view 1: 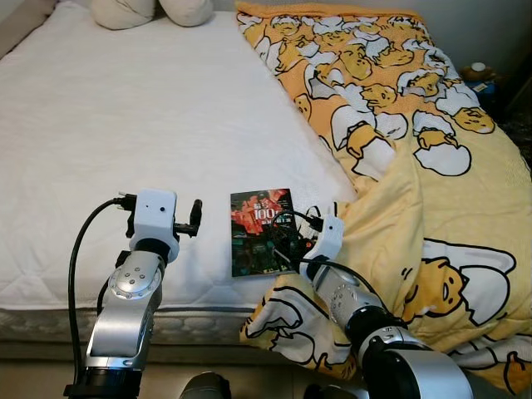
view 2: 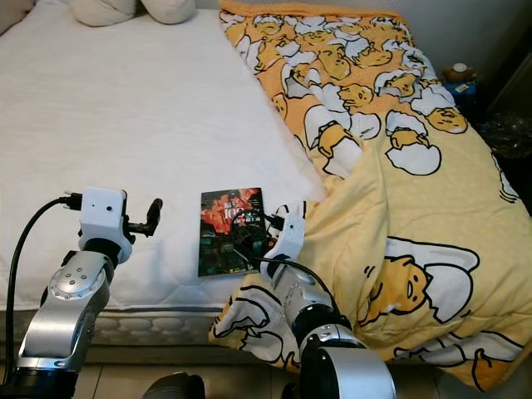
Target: Clean up the room
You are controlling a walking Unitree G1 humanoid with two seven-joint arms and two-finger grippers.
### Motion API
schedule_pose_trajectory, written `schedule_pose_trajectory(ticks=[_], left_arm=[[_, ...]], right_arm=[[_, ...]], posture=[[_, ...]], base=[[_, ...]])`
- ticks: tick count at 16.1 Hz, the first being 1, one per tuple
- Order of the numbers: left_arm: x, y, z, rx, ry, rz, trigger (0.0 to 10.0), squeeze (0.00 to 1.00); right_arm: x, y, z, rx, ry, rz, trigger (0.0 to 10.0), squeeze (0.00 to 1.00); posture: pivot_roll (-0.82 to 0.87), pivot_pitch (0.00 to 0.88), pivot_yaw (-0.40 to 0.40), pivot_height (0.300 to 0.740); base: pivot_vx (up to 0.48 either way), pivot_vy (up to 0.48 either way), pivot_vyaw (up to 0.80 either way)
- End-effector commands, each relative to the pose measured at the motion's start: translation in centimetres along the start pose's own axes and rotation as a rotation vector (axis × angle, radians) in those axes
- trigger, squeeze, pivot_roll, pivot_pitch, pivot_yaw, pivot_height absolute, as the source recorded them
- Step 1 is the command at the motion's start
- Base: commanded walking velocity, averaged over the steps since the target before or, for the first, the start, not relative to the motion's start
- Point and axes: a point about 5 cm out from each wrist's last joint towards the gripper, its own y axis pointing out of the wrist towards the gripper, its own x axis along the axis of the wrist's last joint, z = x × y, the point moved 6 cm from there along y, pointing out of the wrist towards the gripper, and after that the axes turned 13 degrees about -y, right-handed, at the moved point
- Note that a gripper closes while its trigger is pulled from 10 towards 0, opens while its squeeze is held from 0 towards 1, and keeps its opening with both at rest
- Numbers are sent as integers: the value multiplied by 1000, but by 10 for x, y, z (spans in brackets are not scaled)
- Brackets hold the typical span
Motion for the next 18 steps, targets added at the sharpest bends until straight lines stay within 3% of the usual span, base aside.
schedule_pose_trajectory(ticks=[1, 2, 3, 4, 5, 6, 9, 13, 15, 18], left_arm=[[5, -1, -2, -12, 8, -10, 10000, 0], [5, -1, -3, -15, 8, -9, 10000, 0], [3, 0, -6, -35, 1, 4, 10000, 0], [-9, 0, -20, -113, -55, 77, 10000, 0], [-36, -5, -43, -263, -127, 237, 10000, 0], [-46, -13, -57, -388, -128, 291, 10000, 0], [-60, -46, -86, -671, 72, 311, 10000, 0], [-62, -55, -95, -791, 162, 286, 10000, 0], [-62, -57, -94, -802, 176, 278, 10000, 0], [-62, -56, -88, -771, 174, 267, 10000, 0]], right_arm=[[-11, 2, 9, 11, 44, 40, 10000, 0], [-15, 1, 7, 0, 59, 55, 10000, 0], [-21, 0, 5, -11, 80, 74, 4941, 0], [-25, -1, 6, -8, 98, 87, 0, 0], [-26, 0, 9, 5, 94, 90, 0, 0], [-24, 0, 12, 16, 80, 87, 0, 0], [-19, 2, 14, 28, 93, 70, 0, 0], [-12, 4, 20, 50, 125, 38, 0, 0], [-10, 4, 21, 57, 133, 22, 0, 0], [14, 7, 27, 92, 150, -68, 0, 0]], posture=[[230, 114, 10, 740], [229, 116, 12, 740], [230, 117, 16, 740], [232, 118, 19, 740], [232, 117, 23, 740], [227, 117, 29, 740], [223, 114, 39, 740], [219, 117, 51, 740], [217, 118, 52, 740], [210, 119, 58, 740]], base=[[0, 0, 0], [0, 0, 0], [0, 0, 0], [0, 0, 0], [0, 0, 0], [0, 0, 0], [0, 0, 0], [0, 0, 0], [0, 0, 0], [0, 0, 0]])
